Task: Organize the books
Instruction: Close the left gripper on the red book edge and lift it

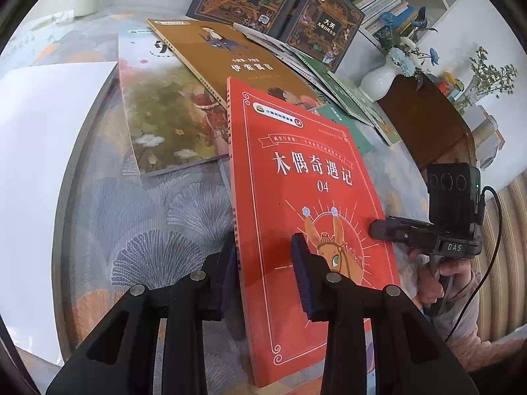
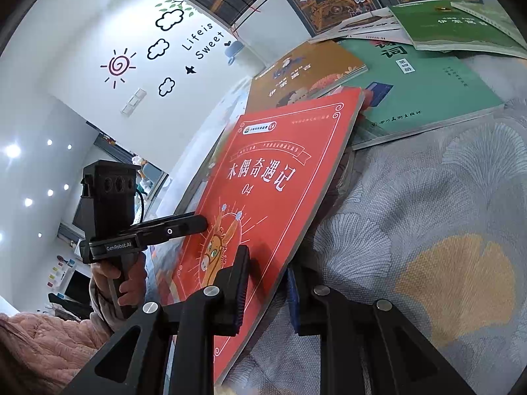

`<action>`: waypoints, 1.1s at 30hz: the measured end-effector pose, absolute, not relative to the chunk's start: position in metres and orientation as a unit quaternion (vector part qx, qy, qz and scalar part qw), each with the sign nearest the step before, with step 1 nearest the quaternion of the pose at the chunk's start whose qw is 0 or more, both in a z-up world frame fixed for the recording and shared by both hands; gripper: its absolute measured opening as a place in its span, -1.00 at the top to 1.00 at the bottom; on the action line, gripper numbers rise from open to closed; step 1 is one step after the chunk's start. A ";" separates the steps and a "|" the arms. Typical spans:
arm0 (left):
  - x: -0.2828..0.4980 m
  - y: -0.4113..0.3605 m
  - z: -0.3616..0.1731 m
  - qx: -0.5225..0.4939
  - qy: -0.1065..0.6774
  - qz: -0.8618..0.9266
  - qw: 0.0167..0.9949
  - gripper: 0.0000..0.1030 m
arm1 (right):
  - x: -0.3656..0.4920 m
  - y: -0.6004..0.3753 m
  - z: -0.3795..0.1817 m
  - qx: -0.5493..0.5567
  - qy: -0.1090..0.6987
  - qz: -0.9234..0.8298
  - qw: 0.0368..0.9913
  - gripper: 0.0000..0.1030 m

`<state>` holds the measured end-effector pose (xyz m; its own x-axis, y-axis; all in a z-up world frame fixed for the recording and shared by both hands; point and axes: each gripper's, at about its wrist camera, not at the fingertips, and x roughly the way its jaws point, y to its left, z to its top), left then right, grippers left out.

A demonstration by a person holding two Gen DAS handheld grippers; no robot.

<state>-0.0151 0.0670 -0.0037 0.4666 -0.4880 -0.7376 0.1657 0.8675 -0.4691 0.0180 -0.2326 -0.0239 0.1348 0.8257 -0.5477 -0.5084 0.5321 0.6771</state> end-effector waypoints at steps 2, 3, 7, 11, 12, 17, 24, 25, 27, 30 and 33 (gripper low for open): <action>-0.015 0.068 -0.004 -0.170 0.476 -0.197 0.840 0.38 | 0.018 -0.233 -0.024 0.167 0.476 0.454 0.734 0.65; -0.016 0.068 -0.004 -0.171 0.475 -0.197 0.841 0.38 | 0.018 -0.233 -0.024 0.167 0.476 0.454 0.734 0.65; -0.017 0.068 -0.004 -0.169 0.472 -0.198 0.842 0.38 | 0.019 -0.233 -0.024 0.167 0.476 0.454 0.734 0.65; -0.017 0.068 -0.005 -0.170 0.471 -0.199 0.842 0.38 | 0.020 -0.233 -0.024 0.167 0.476 0.455 0.734 0.65; -0.017 0.069 -0.005 -0.170 0.471 -0.198 0.843 0.38 | 0.020 -0.233 -0.024 0.167 0.476 0.455 0.734 0.65; -0.017 0.069 -0.005 -0.170 0.470 -0.197 0.843 0.38 | 0.020 -0.234 -0.023 0.168 0.474 0.450 0.738 0.65; -0.016 0.064 -0.003 -0.162 0.471 -0.184 0.848 0.37 | 0.018 -0.232 -0.022 0.163 0.470 0.443 0.746 0.58; -0.016 0.063 -0.002 -0.161 0.471 -0.181 0.848 0.37 | 0.017 -0.231 -0.021 0.160 0.470 0.438 0.750 0.57; -0.016 0.061 -0.002 -0.158 0.471 -0.177 0.850 0.36 | 0.015 -0.229 -0.020 0.160 0.472 0.424 0.756 0.56; -0.018 0.057 -0.001 -0.143 0.459 -0.181 0.858 0.36 | 0.015 -0.228 -0.018 0.166 0.481 0.410 0.757 0.56; -0.019 0.057 0.000 -0.141 0.460 -0.183 0.858 0.36 | 0.012 -0.226 -0.014 0.162 0.482 0.405 0.760 0.56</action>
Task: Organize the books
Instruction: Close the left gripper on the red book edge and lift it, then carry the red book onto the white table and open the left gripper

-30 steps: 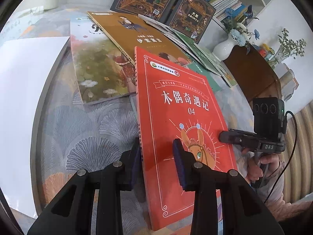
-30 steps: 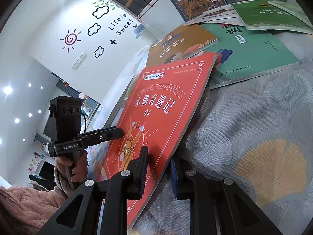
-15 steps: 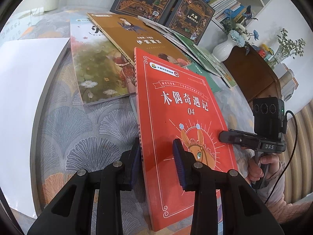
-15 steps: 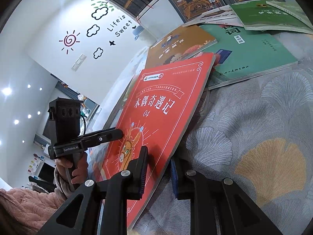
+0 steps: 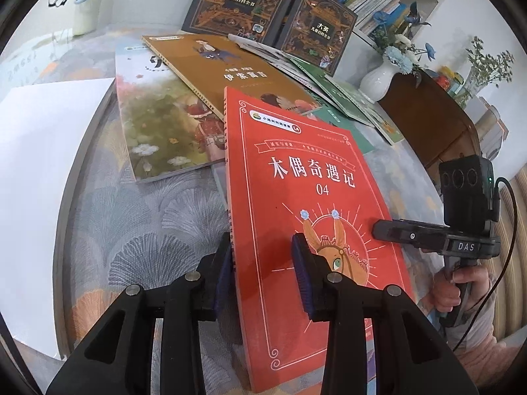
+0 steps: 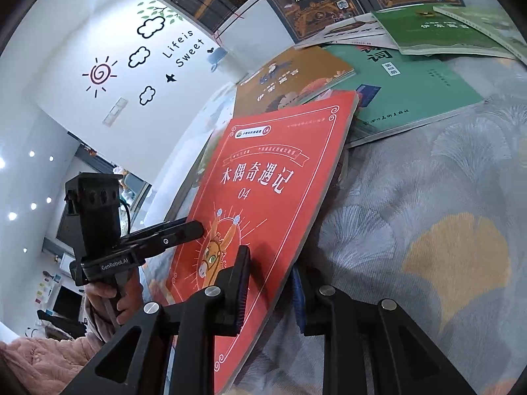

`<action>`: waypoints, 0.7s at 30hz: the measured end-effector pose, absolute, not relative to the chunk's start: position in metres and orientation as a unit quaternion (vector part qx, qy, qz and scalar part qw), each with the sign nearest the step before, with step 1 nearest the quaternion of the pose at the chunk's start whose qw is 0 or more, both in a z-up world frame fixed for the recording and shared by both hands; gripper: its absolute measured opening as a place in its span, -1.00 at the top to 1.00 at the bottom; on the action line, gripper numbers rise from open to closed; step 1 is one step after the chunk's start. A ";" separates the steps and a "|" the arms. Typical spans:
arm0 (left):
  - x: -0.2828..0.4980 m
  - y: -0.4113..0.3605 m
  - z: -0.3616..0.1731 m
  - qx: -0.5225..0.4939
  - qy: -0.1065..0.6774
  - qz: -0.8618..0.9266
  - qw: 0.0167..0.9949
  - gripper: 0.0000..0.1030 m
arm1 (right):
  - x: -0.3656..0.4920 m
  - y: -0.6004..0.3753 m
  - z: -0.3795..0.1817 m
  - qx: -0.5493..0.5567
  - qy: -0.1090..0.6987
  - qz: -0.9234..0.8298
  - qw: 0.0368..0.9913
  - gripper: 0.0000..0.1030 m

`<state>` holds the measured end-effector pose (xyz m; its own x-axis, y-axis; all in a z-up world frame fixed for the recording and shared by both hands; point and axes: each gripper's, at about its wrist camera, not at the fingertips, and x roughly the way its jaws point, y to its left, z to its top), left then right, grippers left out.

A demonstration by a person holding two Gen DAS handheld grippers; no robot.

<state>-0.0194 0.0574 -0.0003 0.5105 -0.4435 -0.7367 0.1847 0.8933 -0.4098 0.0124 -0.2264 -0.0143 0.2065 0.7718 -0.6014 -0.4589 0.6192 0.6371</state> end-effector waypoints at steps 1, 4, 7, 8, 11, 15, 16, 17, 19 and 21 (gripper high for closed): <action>-0.019 0.058 0.000 -0.142 0.461 -0.184 0.856 0.37 | 0.010 -0.225 -0.012 0.158 0.482 0.404 0.761 0.56; -0.019 0.060 0.001 -0.146 0.462 -0.189 0.854 0.38 | 0.004 -0.221 -0.004 0.146 0.472 0.405 0.769 0.56; -0.020 0.063 0.003 -0.149 0.463 -0.194 0.852 0.37 | -0.004 -0.216 0.007 0.141 0.460 0.415 0.772 0.56; -0.020 0.066 0.004 -0.155 0.463 -0.196 0.850 0.37 | -0.006 -0.213 0.011 0.137 0.457 0.418 0.773 0.56; -0.022 0.074 0.010 -0.168 0.456 -0.203 0.850 0.37 | -0.013 -0.205 0.023 0.119 0.445 0.420 0.782 0.56; -0.028 0.083 0.026 -0.159 0.437 -0.200 0.862 0.37 | -0.016 -0.194 0.034 0.112 0.436 0.431 0.782 0.56; -0.029 0.085 0.030 -0.158 0.434 -0.199 0.864 0.37 | -0.016 -0.191 0.037 0.108 0.434 0.433 0.783 0.56; -0.029 0.088 0.033 -0.156 0.431 -0.198 0.866 0.37 | -0.016 -0.188 0.040 0.108 0.431 0.434 0.783 0.56; -0.030 0.094 0.040 -0.151 0.425 -0.197 0.871 0.37 | -0.015 -0.182 0.047 0.106 0.423 0.439 0.785 0.56; -0.030 0.101 0.047 -0.149 0.418 -0.194 0.875 0.37 | -0.014 -0.174 0.054 0.098 0.414 0.444 0.789 0.56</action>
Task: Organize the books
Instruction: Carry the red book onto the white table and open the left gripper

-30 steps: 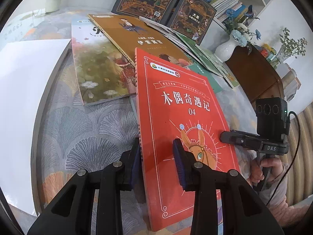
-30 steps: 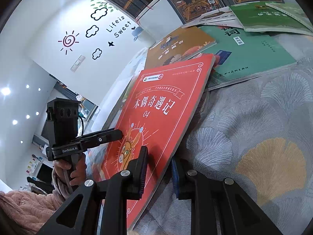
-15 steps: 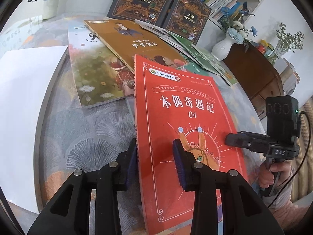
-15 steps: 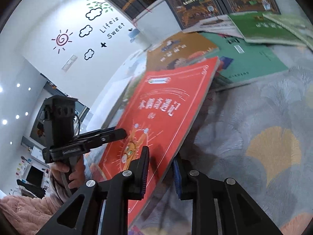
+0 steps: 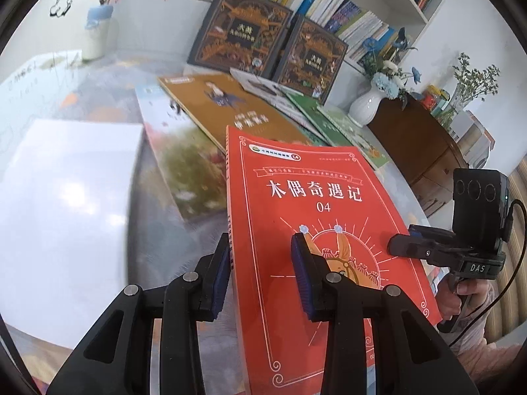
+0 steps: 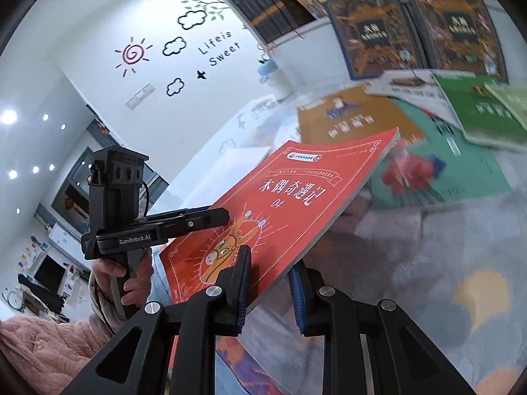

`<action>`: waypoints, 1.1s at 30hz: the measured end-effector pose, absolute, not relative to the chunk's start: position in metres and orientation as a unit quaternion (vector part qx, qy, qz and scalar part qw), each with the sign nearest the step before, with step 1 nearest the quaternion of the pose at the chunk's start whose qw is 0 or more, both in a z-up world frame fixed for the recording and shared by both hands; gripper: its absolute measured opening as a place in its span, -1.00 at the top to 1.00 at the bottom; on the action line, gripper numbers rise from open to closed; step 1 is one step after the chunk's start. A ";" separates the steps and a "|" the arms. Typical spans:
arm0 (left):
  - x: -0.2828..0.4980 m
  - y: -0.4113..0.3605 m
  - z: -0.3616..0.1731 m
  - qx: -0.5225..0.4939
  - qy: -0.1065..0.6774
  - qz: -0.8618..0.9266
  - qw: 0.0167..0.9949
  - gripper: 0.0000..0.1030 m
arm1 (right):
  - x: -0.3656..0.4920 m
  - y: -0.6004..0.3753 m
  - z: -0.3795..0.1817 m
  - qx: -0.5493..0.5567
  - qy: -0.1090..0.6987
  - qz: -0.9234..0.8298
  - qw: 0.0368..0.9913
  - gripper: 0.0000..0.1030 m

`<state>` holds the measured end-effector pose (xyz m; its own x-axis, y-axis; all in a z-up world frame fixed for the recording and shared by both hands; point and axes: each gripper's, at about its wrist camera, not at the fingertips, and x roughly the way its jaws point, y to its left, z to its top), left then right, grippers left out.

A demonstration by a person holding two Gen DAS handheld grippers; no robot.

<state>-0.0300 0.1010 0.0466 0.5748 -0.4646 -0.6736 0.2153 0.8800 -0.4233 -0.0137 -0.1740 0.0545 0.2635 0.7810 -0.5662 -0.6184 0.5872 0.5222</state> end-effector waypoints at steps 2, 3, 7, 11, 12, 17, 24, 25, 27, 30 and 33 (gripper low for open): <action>-0.030 0.110 0.055 -0.146 0.408 -0.190 0.881 0.37 | -0.011 -0.163 0.063 0.093 0.407 0.448 0.791 0.56; -0.030 0.116 0.060 -0.144 0.402 -0.186 0.885 0.37 | -0.010 -0.158 0.067 0.090 0.405 0.450 0.791 0.56; -0.027 0.135 0.075 -0.138 0.389 -0.178 0.893 0.37 | -0.008 -0.132 0.085 0.063 0.391 0.459 0.795 0.55; -0.024 0.154 0.087 -0.127 0.379 -0.161 0.902 0.37 | -0.003 -0.106 0.095 0.048 0.381 0.471 0.794 0.55; -0.024 0.159 0.091 -0.123 0.374 -0.153 0.906 0.37 | -0.002 -0.099 0.098 0.045 0.379 0.473 0.794 0.55; -0.023 0.183 0.100 -0.116 0.363 -0.133 0.915 0.36 | 0.002 -0.072 0.106 0.030 0.370 0.483 0.793 0.55; -0.025 0.219 0.099 -0.117 0.355 -0.107 0.921 0.36 | 0.010 -0.030 0.108 0.007 0.371 0.493 0.787 0.54; -0.024 0.224 0.098 -0.117 0.355 -0.104 0.922 0.36 | 0.011 -0.024 0.107 0.005 0.374 0.494 0.785 0.53; -0.023 0.235 0.095 -0.119 0.353 -0.096 0.923 0.36 | 0.014 -0.011 0.104 0.001 0.377 0.496 0.782 0.53; -0.021 0.250 0.089 -0.129 0.354 -0.089 0.922 0.36 | 0.017 0.006 0.102 -0.006 0.381 0.499 0.778 0.53; -0.019 0.269 0.077 -0.145 0.361 -0.080 0.918 0.36 | 0.019 0.025 0.096 -0.017 0.385 0.500 0.775 0.53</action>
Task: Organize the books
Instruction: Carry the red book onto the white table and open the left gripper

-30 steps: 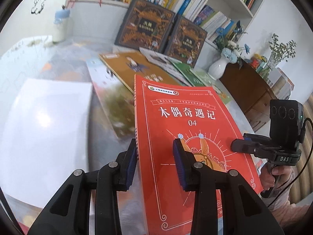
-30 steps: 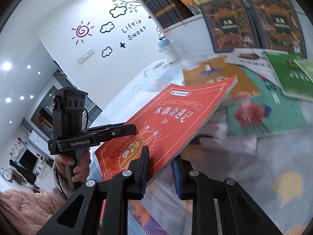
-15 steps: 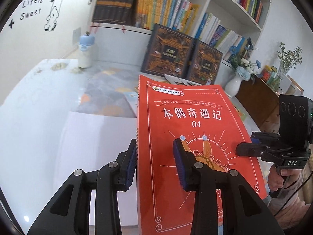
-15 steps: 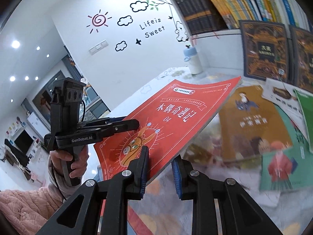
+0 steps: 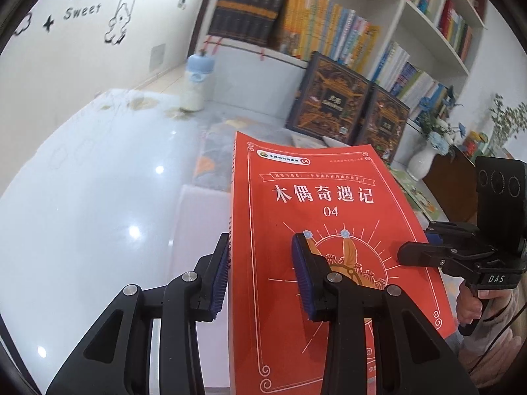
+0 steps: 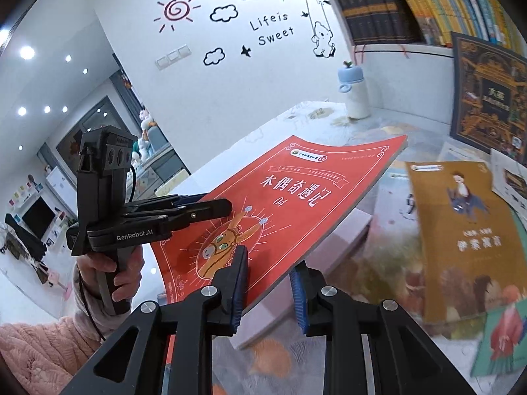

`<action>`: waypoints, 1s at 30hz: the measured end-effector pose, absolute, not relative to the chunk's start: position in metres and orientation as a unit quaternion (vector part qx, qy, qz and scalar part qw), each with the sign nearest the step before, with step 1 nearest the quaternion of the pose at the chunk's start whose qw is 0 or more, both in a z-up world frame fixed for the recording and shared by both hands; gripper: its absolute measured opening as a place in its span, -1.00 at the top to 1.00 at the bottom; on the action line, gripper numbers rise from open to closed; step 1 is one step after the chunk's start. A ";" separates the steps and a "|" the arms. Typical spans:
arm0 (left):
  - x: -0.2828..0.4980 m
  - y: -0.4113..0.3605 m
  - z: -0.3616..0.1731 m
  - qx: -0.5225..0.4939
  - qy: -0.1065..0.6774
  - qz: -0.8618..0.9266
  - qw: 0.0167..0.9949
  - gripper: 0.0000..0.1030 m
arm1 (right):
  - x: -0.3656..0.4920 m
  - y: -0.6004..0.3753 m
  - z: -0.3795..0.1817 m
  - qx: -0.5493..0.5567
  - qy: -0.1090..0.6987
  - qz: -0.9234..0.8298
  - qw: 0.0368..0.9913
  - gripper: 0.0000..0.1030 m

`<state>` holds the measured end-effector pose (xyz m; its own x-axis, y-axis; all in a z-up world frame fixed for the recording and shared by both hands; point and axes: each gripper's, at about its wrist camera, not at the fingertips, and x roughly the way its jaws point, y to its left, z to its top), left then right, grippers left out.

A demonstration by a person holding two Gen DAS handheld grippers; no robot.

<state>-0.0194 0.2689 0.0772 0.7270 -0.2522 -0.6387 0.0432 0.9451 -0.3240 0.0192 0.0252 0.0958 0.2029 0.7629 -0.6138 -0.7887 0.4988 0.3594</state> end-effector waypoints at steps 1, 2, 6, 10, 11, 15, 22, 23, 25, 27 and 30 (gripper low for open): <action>-0.019 0.273 0.074 -0.149 0.363 -0.077 0.917 0.36 | 0.020 0.032 0.093 -0.021 0.388 0.500 0.774 0.53; -0.018 0.278 0.069 -0.152 0.367 -0.074 0.915 0.36 | 0.022 0.037 0.089 -0.024 0.390 0.499 0.773 0.53; -0.017 0.290 0.053 -0.159 0.380 -0.059 0.909 0.36 | 0.025 0.057 0.073 -0.030 0.406 0.499 0.765 0.53; -0.013 0.297 0.038 -0.161 0.394 -0.053 0.903 0.36 | 0.027 0.070 0.057 -0.033 0.424 0.495 0.758 0.53; -0.013 0.299 0.034 -0.165 0.399 -0.052 0.900 0.36 | 0.027 0.072 0.053 -0.034 0.427 0.494 0.757 0.53; -0.013 0.303 0.023 -0.173 0.410 -0.050 0.894 0.36 | 0.027 0.077 0.041 -0.036 0.440 0.488 0.753 0.53; -0.016 0.294 0.022 -0.121 0.414 -0.018 0.902 0.27 | 0.024 0.078 0.033 -0.040 0.446 0.480 0.755 0.50; -0.014 0.293 0.021 -0.117 0.417 -0.016 0.901 0.26 | 0.023 0.079 0.032 -0.041 0.447 0.481 0.753 0.51; -0.011 0.293 0.019 -0.113 0.421 -0.014 0.900 0.26 | 0.022 0.082 0.030 -0.050 0.447 0.474 0.757 0.50; -0.010 0.292 0.017 -0.107 0.421 -0.009 0.901 0.25 | 0.022 0.082 0.027 -0.050 0.448 0.472 0.758 0.50; -0.009 0.293 0.017 -0.108 0.421 -0.010 0.900 0.25 | 0.024 0.081 0.023 -0.046 0.456 0.470 0.755 0.48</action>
<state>-0.0092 0.2934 0.0168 0.6451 -0.1085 -0.7563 -0.0737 0.9764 -0.2028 0.0242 0.0806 0.0229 0.1431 0.6668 -0.7314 -0.7513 0.5543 0.3584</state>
